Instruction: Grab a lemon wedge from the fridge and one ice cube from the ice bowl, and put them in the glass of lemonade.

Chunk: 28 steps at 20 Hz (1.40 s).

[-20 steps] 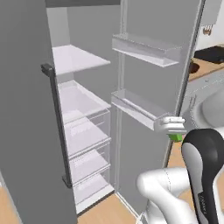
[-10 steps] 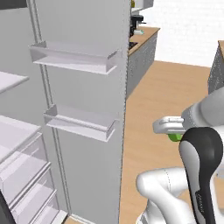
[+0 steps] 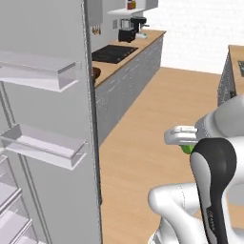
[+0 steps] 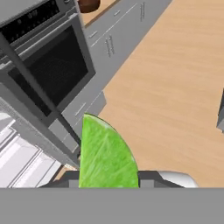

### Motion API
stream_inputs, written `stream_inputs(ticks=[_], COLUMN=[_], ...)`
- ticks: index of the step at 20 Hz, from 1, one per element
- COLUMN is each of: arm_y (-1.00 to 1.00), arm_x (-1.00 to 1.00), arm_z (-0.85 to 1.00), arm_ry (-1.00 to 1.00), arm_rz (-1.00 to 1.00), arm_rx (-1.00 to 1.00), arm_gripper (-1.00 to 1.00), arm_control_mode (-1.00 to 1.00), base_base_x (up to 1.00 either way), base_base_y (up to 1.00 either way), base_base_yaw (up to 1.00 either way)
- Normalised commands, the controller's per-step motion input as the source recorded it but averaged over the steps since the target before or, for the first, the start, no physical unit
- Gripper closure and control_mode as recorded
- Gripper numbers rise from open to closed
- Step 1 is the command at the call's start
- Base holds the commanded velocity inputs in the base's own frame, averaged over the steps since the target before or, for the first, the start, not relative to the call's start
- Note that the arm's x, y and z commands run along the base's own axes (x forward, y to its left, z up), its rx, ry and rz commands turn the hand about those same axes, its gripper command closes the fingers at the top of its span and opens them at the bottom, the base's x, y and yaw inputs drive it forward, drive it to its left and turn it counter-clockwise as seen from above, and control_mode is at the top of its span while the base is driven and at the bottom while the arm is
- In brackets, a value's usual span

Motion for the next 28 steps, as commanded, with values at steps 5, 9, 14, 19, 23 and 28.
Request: stream_inputs(ticks=[5, 9, 14, 19, 23, 28], arm_y=[0.0, 0.0, 0.0, 0.0, 0.0, 0.0], arm_x=[0.0, 0.0, 0.0, 0.0, 0.0, 0.0], arm_z=[0.0, 0.0, 0.0, 0.0, 0.0, 0.0], arm_ry=[0.0, 0.0, 0.0, 0.0, 0.0, 0.0], arm_rz=[0.0, 0.0, 0.0, 0.0, 0.0, 0.0], arm_rx=[0.0, 0.0, 0.0, 0.0, 0.0, 0.0], arm_gripper=[1.0, 1.0, 1.0, 1.0, 1.0, 1.0], arm_control_mode=[1.0, 1.0, 1.0, 1.0, 1.0, 1.0], base_base_x=[0.87, 1.0, 1.0, 1.0, 1.0, 1.0], base_base_y=[-0.81, -0.69, -0.55, -0.45, 0.04, 0.41], base_base_yaw=[0.16, 0.17, 0.15, 0.09, -0.03, -0.12])
